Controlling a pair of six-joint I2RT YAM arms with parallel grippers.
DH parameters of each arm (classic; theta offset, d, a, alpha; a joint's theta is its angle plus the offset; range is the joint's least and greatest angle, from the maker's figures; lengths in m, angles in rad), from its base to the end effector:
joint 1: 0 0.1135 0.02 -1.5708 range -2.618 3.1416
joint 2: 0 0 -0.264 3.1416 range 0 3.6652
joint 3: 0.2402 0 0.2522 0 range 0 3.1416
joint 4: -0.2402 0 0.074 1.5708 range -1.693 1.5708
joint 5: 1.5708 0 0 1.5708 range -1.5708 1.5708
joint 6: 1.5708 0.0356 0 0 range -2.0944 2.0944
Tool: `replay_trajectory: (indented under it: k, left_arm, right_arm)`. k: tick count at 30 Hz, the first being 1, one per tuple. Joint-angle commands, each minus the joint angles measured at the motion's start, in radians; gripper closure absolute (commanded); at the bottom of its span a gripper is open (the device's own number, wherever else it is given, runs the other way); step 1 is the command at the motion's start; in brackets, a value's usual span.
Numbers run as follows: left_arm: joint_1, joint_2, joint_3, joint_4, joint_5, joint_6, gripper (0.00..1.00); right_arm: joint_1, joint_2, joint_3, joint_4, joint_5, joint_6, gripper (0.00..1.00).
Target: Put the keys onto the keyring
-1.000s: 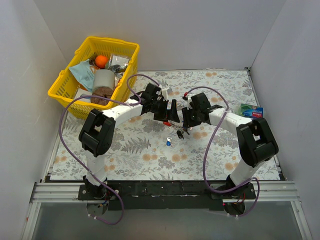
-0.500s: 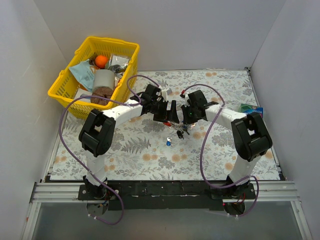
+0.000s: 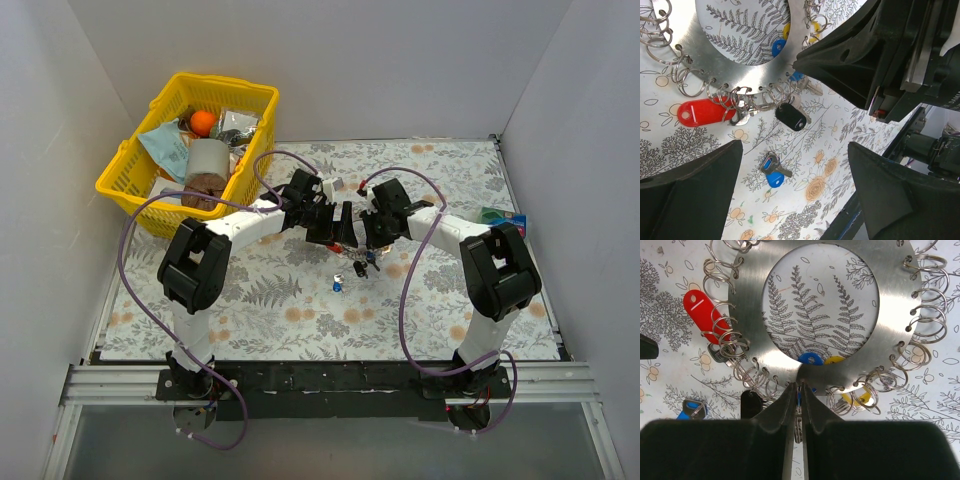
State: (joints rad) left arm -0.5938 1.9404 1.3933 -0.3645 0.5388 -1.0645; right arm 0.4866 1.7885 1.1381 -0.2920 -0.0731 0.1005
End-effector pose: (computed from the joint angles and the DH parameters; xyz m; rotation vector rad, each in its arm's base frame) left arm 0.3377 -0.2500 0.2008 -0.3986 2.8048 -1.2375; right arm 0.3282 0.1766 0.1821 -0.5171 2.4881 0.3279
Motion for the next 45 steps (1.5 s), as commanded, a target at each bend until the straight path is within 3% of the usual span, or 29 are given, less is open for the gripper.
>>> replay_trajectory:
  k: [1,8,12,17,45]
  left_arm:
    - [-0.004,-0.054,-0.002,0.004,0.000,0.015,0.14]
    - [-0.003,-0.047,0.006,0.004,0.001,0.015,0.14]
    - [-0.003,-0.046,0.003,0.002,0.000,0.015,0.14]
    - [-0.004,-0.047,0.004,0.002,-0.002,0.017,0.14]
    - [-0.003,-0.133,0.024,0.002,-0.095,0.037,0.14]
  right_arm:
    - [0.006,-0.009,0.020,-0.036,0.029,-0.010,0.81]
    - [0.007,-0.012,0.020,-0.052,0.053,-0.016,0.73]
    - [0.007,-0.017,0.017,-0.052,0.062,-0.012,0.80]
    - [0.007,-0.035,0.014,-0.036,0.053,-0.012,0.99]
    - [0.006,-0.182,0.084,0.048,-0.019,-0.097,0.99]
